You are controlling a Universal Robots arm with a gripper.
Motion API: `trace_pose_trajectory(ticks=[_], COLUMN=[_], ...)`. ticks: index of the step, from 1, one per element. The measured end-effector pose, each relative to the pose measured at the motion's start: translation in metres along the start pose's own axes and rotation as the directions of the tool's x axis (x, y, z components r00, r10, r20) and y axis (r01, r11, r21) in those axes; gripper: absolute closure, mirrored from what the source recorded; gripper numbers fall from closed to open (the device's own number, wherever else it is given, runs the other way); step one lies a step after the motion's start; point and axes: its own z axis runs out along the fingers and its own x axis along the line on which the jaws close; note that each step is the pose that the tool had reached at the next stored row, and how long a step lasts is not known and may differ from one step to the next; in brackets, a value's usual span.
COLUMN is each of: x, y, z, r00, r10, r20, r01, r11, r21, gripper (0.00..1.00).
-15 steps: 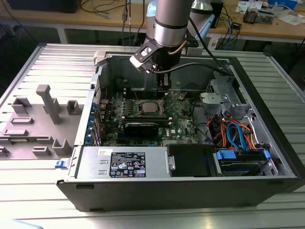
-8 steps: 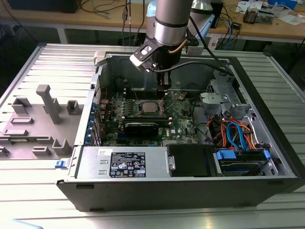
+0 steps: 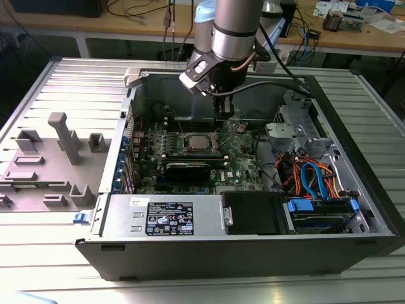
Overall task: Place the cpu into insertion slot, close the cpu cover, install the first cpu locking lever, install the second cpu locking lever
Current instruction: 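Close the cpu cover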
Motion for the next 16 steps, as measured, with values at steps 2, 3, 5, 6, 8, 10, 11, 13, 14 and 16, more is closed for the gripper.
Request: trace_pose_trajectory(ticks=[2, 3, 5, 6, 8, 10, 11, 13, 14, 16], x=[-0.0002, -0.0002, -0.0003, -0.0004, -0.0005, -0.0006, -0.0007, -0.0008, -0.0008, -0.0009], y=[0.0068, 0.0091, 0.0121, 0.0131, 0.0157, 0.0187, 0.0206, 0.0247, 0.0257, 0.0284], z=[-0.0001, -0.0002, -0.0003, -0.0003, -0.0003, -0.0004, -0.0004, -0.0005, -0.0005, -0.0006], r00=[1.0, 1.0, 1.0, 1.0, 1.0, 1.0, 1.0, 1.0, 1.0, 1.0], r10=[0.0, 0.0, 0.0, 0.0, 0.0, 0.0, 0.0, 0.0, 0.0, 0.0], r20=[-0.0001, 0.0, 0.0, 0.0, 0.0, -0.0001, 0.0, 0.0, 0.0, 0.0], r01=[0.0, 0.0, 0.0, 0.0, 0.0, 0.0, 0.0, 0.0, 0.0, 0.0], r11=[1.0, 1.0, 1.0, 1.0, 1.0, 1.0, 1.0, 1.0, 1.0, 1.0], r21=[0.0, -0.0001, 0.0, 0.0, 0.0, -0.0001, -0.0001, -0.0001, -0.0001, 0.0], gripper=[0.89, 0.89, 0.89, 0.89, 0.89, 0.89, 0.89, 0.89, 0.89, 0.89])
